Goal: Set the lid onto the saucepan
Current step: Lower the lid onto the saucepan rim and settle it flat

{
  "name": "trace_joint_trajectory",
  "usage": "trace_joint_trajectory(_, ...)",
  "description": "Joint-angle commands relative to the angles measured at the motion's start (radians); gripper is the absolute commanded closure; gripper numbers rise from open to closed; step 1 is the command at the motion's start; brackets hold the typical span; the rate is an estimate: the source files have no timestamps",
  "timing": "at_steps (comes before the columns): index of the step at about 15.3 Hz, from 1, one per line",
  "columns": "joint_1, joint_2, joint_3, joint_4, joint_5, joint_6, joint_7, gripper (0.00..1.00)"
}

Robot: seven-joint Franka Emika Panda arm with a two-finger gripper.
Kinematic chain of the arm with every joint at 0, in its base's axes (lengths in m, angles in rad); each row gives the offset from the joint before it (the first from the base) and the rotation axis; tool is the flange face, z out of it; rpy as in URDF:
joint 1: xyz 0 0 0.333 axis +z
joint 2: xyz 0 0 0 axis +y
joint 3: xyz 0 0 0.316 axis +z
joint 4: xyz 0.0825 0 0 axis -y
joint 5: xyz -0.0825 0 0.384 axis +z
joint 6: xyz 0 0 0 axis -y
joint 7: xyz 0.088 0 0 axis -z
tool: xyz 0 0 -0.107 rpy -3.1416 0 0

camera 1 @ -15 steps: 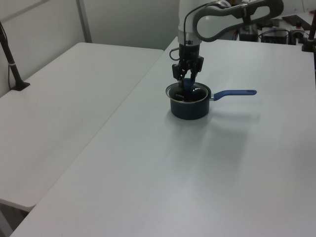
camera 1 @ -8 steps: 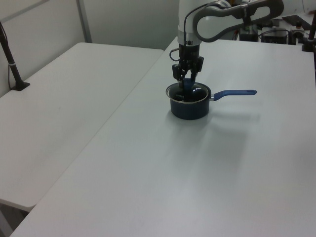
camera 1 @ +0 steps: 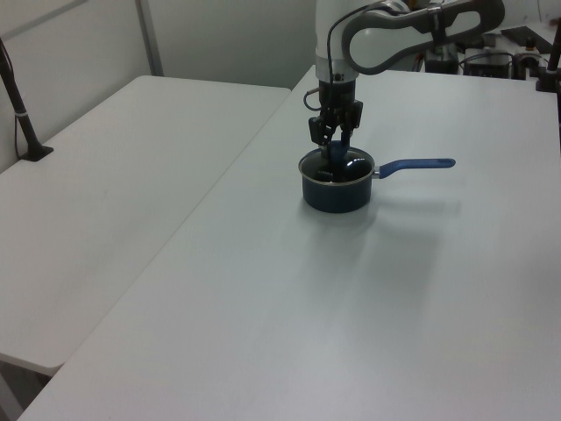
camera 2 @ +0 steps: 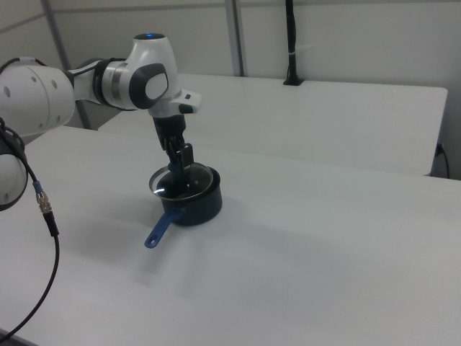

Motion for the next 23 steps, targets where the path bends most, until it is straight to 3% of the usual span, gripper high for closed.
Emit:
trace_joint_trajectory(1, -0.001, 0.006, 0.01, -0.006, -0.017, -0.027, 0.01, 0.76)
trace_joint_trajectory(4, 0.0, 0.006, 0.003, -0.003, -0.019, -0.027, 0.01, 0.79)
trace_joint_trajectory(9, 0.002, 0.005, 0.003, -0.005, -0.08, -0.03, 0.049, 0.8)
trace_joint_trajectory(23, 0.003, 0.003, 0.004, -0.006, -0.105, -0.012, 0.106, 0.79)
